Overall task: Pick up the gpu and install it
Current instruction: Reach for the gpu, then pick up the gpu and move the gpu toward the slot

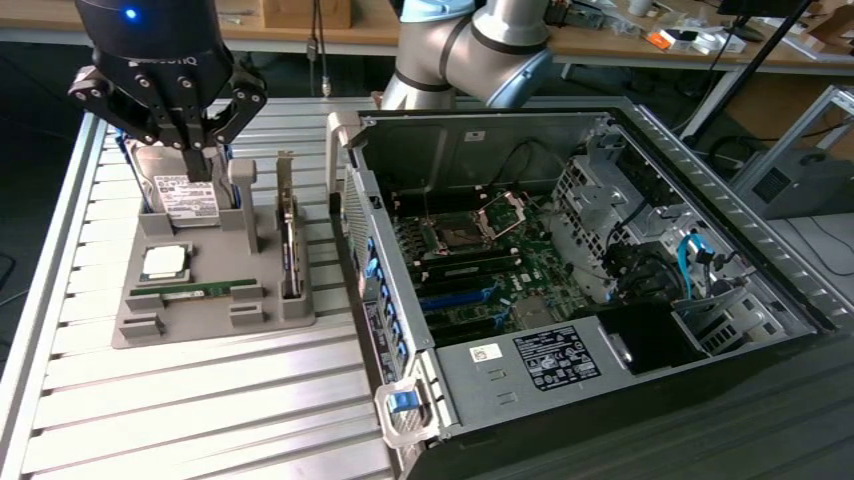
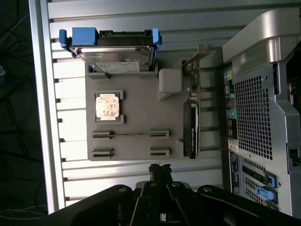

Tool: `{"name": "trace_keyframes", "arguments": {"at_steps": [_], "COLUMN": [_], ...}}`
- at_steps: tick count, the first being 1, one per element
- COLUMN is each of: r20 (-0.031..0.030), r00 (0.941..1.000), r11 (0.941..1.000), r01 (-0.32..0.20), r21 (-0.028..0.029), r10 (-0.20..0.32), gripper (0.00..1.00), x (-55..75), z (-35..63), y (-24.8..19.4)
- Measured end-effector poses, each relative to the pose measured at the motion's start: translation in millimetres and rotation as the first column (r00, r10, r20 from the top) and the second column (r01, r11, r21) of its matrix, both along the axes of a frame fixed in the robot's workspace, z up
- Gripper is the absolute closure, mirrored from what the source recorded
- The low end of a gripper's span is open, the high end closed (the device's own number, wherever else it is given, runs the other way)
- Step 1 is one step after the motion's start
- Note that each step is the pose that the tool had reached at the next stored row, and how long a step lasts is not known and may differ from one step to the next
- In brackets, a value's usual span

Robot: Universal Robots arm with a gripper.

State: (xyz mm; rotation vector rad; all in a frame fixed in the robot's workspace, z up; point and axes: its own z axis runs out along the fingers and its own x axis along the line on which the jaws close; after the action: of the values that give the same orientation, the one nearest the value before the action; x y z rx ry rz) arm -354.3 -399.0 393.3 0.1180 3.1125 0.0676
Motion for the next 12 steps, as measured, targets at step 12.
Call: {"name": "trace_keyframes", "arguments": {"at_steps": [12], "r20": [0.0001], "r00": [1.0], "r11": [1.0], "r01": [0.0], "r21": [0.0001], "r10": [0.0], "gripper": [0.89], "x": [-11.2], "z": [0.0], "y": [0.0]}}
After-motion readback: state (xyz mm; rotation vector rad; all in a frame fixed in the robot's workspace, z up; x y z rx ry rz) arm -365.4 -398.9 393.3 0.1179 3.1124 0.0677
